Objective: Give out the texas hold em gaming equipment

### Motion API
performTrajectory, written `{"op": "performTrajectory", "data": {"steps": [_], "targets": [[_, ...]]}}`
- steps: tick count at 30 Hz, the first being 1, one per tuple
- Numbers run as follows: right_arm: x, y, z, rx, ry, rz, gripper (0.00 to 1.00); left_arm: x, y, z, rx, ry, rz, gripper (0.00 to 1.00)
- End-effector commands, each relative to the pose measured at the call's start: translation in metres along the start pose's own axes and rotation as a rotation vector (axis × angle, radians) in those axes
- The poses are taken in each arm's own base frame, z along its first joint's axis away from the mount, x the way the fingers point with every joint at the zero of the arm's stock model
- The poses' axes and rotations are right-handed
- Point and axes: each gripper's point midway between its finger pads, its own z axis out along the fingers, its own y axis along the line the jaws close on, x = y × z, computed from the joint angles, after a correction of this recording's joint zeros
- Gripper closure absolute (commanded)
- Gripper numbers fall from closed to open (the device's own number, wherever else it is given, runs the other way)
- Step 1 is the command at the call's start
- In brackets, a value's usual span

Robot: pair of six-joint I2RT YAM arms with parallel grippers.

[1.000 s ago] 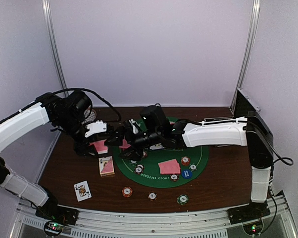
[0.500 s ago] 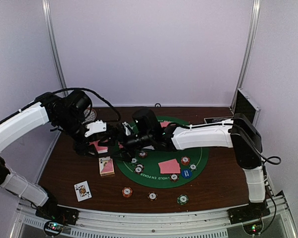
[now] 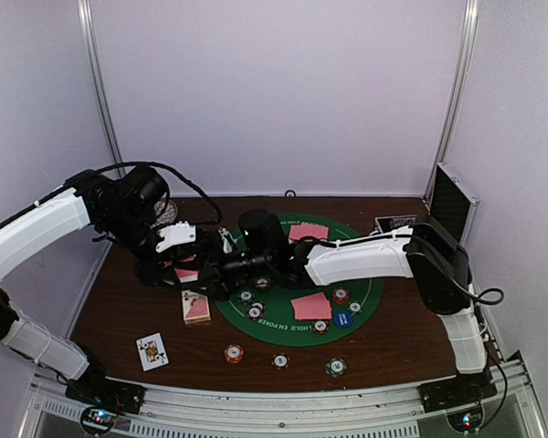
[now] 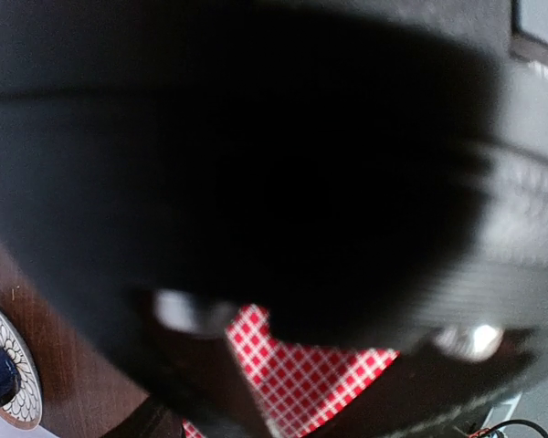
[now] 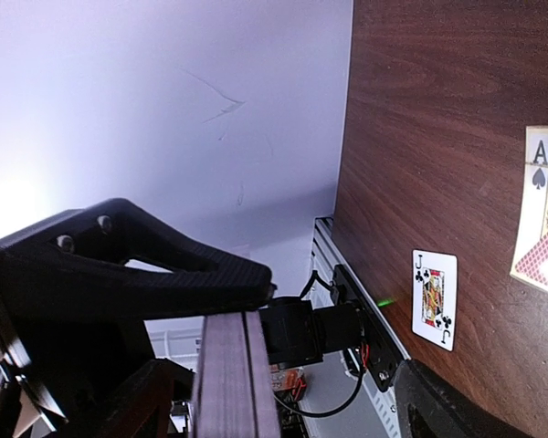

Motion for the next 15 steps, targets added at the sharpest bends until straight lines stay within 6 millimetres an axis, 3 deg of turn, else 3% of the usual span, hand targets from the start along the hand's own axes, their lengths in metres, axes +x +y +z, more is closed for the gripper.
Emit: {"op": "performTrajectory", "data": {"steps": [1,7,15], "targets": [[-0.012,0.006,0.001,-0.059,-0.06,0.012,0.13,-0.016,0.007,-0.014,-0.043,-0.069,0.013,0.78],[-0.02,0.014,0.008,-0.091,-0.068,0.019,0.14,-0.016,0.006,-0.015,-0.04,-0.071,0.015,0.78],[-0.021,-0.001,0.012,-0.07,-0.061,0.042,0.19,-0.015,0.004,-0.016,-0.042,-0.073,0.015,0.78]]}}
